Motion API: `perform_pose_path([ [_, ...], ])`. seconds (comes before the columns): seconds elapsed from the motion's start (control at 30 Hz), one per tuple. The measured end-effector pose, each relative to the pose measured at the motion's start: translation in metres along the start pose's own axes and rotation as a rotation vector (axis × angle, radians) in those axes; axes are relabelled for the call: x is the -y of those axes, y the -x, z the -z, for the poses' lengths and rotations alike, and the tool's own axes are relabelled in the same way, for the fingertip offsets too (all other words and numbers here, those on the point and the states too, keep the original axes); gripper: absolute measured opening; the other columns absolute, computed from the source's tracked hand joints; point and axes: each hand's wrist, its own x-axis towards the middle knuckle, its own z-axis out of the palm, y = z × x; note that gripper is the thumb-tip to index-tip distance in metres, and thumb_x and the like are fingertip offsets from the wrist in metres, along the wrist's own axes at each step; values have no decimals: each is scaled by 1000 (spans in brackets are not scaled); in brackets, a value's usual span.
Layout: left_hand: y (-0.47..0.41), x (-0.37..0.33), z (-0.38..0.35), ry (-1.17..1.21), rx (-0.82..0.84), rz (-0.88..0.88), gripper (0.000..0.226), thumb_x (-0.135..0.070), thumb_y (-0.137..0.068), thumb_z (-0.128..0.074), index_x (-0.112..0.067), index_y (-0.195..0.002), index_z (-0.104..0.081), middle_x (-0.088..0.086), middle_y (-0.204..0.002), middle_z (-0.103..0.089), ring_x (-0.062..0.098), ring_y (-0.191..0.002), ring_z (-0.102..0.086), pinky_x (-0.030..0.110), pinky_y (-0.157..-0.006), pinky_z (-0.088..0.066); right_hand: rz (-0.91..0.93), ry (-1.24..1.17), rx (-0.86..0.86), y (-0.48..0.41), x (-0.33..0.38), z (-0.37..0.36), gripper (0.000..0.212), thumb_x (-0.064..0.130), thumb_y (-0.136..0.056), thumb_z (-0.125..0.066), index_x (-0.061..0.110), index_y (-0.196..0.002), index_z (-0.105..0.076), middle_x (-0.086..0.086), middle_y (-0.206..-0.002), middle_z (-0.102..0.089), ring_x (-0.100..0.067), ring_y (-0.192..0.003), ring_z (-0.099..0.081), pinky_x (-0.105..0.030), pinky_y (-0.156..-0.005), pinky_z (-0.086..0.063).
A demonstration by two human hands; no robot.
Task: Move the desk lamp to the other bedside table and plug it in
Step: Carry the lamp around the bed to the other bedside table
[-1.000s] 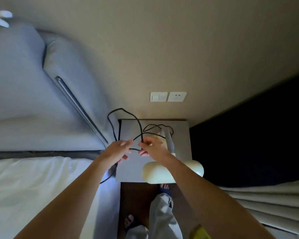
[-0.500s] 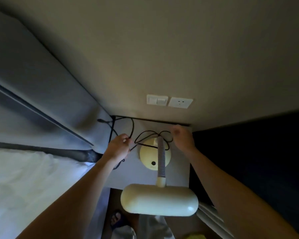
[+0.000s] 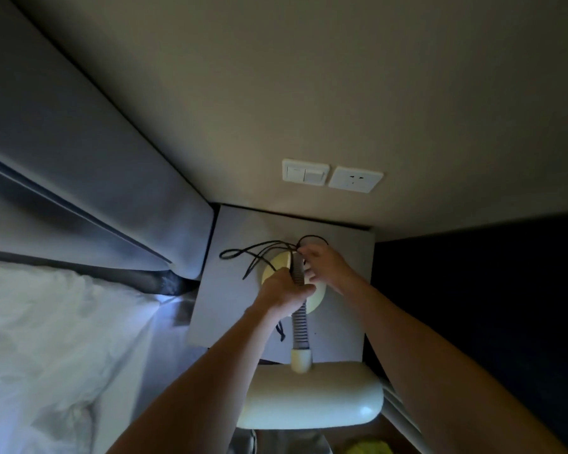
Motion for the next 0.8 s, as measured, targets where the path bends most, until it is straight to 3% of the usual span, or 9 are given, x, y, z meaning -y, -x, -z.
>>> perform_pose_path([
  [0.07, 6, 4, 7, 26, -69, 59, 29, -18, -76, -62, -10, -104, -64, 1, -77, -65, 20, -70, -66, 32, -63, -56, -10, 70, 35, 2, -16, 1, 32, 10, -99, -49, 14, -130, -56, -18, -116, -64, -17, -74, -67, -25, -59, -53],
  [0.17, 20, 17, 18, 281, -7, 149, 21, 3, -80, -60, 0, -101, -58, 9, -73, -58, 19, -60, -60, 35, -64, -57, 0, 404, -50, 2, -48, -3, 50, 20, -92, -57, 21, -141, -44, -13, -131, -59, -28, -110, -61, -36, -90, -51],
  [0.23, 34, 29, 23, 197, 9, 146, 21, 0, -80, -61, -3, -101, -58, 8, -70, -58, 16, -50, -56, 29, -53, -53, 14, 494, -75, 1, -58, -14, 63, 24, -88, -66, 22, -145, -39, -14, -140, -48, -33, -125, -50, -41, -102, -45],
  [0.3, 49, 42, 24, -14, -38, 101, 22, -9, -78, -67, -9, -99, -61, 6, -73, -63, 18, -54, -58, 28, -51, -50, 112, 574, -105, 4, -60, -25, 68, 29, -84, -72, 25, -145, -41, -12, -143, -42, -35, -130, -42, -43, -106, -40],
  [0.43, 78, 59, 35, -269, -50, -68, 19, -21, -76, -74, -17, -92, -64, 1, -82, -67, 20, -73, -65, 31, -62, -54, 355, 808, -247, 20, -58, -42, 38, 21, -79, -65, 25, -117, -64, -3, -129, -53, -29, -120, -46, -40, -96, -43],
  [0.57, 108, 55, 61, -217, -3, -111, 25, -6, -81, -68, -18, -102, -64, -3, -84, -64, 2, -52, -54, 18, -46, -42, 475, 822, -327, 47, -45, -50, 21, 24, -82, -63, 19, -102, -67, -1, -114, -64, -26, -112, -54, -40, -95, -43],
  [0.67, 135, 51, 78, -260, 46, -177, 24, -4, -81, -66, -22, -96, -64, -5, -78, -59, 0, -43, -50, 18, -41, -40, 523, 816, -325, 78, -33, -47, 8, 21, -78, -64, 18, -85, -66, -3, -91, -69, -25, -95, -60, -36, -92, -44],
  [0.8, 176, 43, 94, -302, 111, -255, 20, -11, -82, -65, -25, -95, -66, -6, -68, -57, 1, -36, -44, 21, -38, -38, 408, 661, -294, 136, -26, -46, 9, 33, -84, -65, 24, -82, -65, 4, -78, -65, -18, -80, -63, -29, -69, -50],
])
